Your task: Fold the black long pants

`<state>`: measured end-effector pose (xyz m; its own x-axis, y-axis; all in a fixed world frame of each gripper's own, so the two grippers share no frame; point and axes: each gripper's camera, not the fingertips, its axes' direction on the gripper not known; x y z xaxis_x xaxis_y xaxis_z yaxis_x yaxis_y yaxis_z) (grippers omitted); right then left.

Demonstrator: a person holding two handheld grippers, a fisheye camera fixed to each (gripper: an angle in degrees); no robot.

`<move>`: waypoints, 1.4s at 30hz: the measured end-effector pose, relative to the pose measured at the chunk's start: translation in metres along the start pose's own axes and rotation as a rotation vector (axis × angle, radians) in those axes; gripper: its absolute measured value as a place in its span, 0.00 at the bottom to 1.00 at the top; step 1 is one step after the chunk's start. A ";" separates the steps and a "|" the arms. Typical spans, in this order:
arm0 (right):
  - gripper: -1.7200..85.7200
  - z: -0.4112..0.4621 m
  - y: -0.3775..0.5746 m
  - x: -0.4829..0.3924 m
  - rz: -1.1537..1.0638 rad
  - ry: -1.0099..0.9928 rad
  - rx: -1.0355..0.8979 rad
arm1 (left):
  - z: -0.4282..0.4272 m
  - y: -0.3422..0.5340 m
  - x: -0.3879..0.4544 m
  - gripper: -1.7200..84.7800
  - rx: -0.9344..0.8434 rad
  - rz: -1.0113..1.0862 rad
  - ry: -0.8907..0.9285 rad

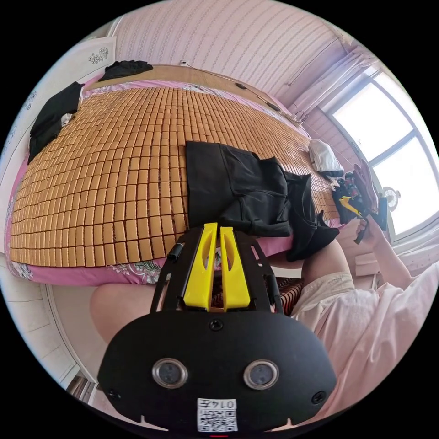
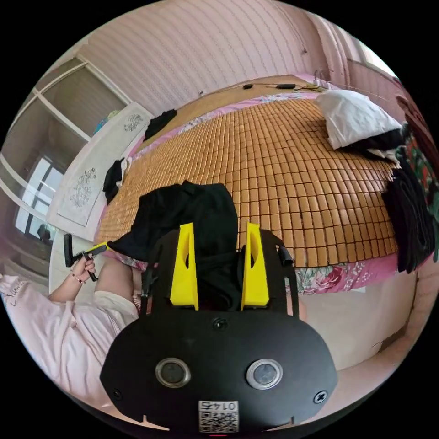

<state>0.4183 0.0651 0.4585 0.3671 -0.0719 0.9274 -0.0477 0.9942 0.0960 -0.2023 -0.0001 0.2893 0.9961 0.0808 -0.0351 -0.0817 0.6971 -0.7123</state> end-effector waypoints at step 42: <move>0.13 0.328 -0.014 -0.126 -0.418 0.315 -0.074 | -0.122 0.170 -0.250 0.08 0.270 -0.625 -0.028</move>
<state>0.0683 0.0338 0.4585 0.6030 -0.4473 0.6606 0.2238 0.8896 0.3981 -0.4608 0.0113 0.0910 0.8581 -0.3786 0.3469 0.4995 0.7721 -0.3929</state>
